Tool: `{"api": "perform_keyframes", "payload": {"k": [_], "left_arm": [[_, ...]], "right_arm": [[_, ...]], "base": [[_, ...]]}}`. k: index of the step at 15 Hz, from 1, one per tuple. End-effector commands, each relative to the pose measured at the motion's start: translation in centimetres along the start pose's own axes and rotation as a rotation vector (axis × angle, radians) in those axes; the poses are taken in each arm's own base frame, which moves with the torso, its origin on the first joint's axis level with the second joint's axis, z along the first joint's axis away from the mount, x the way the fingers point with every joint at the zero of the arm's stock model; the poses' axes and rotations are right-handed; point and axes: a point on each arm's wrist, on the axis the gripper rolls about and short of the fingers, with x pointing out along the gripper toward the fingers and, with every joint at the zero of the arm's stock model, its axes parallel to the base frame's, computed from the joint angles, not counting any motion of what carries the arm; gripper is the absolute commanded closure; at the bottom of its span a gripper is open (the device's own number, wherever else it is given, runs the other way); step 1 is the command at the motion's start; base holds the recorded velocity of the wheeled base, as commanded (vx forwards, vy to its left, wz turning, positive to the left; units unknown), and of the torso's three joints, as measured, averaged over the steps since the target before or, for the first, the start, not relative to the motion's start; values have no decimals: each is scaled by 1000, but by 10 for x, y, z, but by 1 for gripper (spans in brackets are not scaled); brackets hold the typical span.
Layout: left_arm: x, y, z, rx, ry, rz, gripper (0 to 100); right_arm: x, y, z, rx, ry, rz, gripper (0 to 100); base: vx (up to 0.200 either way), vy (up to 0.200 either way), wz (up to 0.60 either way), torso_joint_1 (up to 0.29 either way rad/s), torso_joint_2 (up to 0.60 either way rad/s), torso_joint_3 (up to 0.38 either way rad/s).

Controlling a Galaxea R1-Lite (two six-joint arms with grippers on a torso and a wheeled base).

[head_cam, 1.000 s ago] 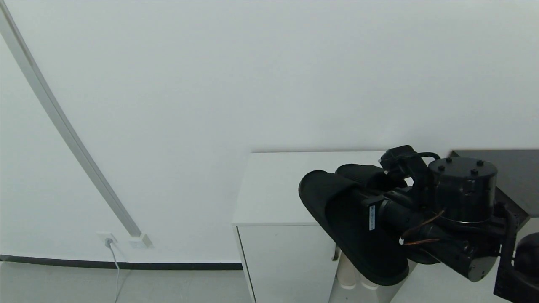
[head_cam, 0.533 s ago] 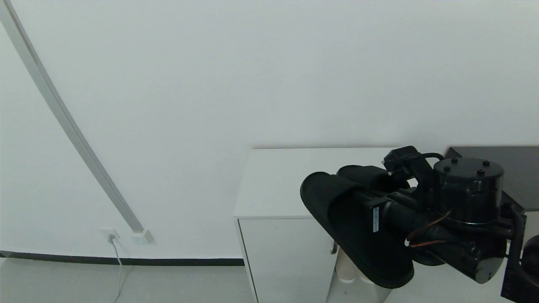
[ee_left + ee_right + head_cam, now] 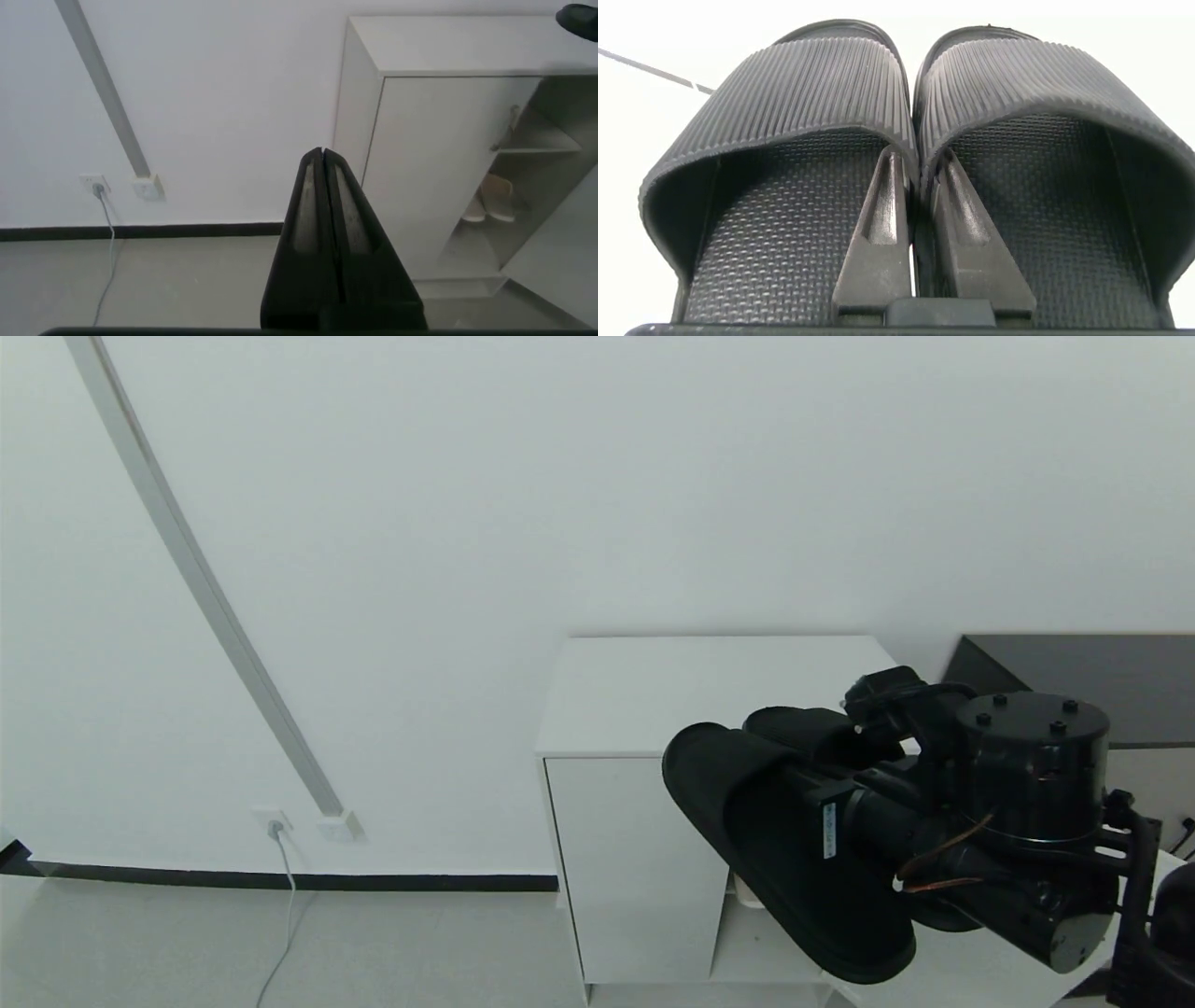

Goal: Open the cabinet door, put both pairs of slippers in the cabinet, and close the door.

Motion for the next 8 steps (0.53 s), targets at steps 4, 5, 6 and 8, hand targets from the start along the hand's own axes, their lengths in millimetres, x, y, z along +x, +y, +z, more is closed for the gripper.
{"api": "perform_keyframes", "payload": {"k": [4,5,6,8], "left_arm": [[0,0,0,-1,1,1,100],[0,0,0,-1,1,2,100],[0,0,0,-1,1,2,100],[0,0,0,-1,1,2,100]], "right_arm": [[0,2,-6,-9,20,6,100],[0,2,-6,-9,22,6,100],[2,3,-8,-13,29,9,100],[2,5,-10,-15,33,13,100]], "base": [[0,0,0,0,0,0],[0,0,0,0,0,0],[0,0,0,0,0,0],[0,0,0,0,0,0]]}}
